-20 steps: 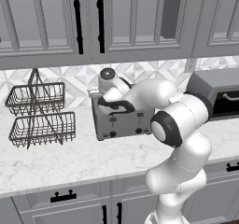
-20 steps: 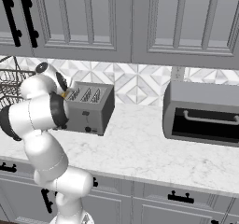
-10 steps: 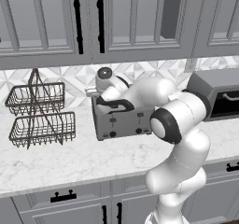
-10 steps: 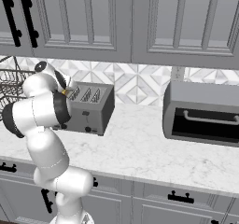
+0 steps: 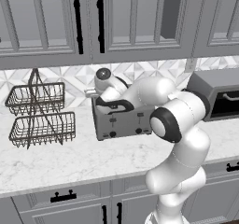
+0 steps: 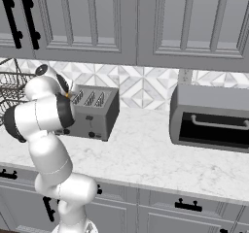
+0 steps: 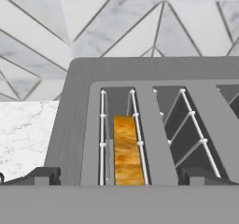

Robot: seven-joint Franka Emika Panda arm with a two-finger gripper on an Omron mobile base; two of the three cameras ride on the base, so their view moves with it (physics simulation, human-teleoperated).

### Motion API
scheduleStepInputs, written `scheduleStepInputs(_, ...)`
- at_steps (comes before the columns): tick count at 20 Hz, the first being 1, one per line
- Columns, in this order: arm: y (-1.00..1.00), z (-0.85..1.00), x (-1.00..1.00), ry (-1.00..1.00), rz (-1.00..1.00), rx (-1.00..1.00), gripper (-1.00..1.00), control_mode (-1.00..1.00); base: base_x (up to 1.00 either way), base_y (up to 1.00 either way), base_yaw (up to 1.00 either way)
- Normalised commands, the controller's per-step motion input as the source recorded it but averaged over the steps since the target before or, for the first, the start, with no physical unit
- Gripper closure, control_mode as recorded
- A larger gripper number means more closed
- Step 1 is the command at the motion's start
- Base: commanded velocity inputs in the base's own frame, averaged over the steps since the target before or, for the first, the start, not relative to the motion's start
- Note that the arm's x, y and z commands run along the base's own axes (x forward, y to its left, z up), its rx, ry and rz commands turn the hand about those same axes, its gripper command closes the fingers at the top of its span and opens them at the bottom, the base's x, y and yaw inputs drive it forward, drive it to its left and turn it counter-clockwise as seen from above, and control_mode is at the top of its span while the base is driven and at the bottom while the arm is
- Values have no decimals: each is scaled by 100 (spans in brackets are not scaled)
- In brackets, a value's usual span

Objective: Start the toaster. Once the lever pops up, take the bread to the plate on the dining counter.

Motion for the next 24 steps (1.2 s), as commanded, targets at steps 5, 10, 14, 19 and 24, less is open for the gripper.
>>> scheduleStepInputs(5,0,-20,0,4,0,0,-100,-100,0,0,0)
scheduleStepInputs(10,0,-13,0,0,0,0,-100,-100,0,0,0)
scheduleStepInputs(14,0,-6,0,0,0,0,100,-100,0,0,0)
scheduleStepInputs(19,0,-3,0,0,0,0,100,-100,0,0,0)
scheduleStepInputs(24,0,0,0,0,0,0,100,-100,0,0,0)
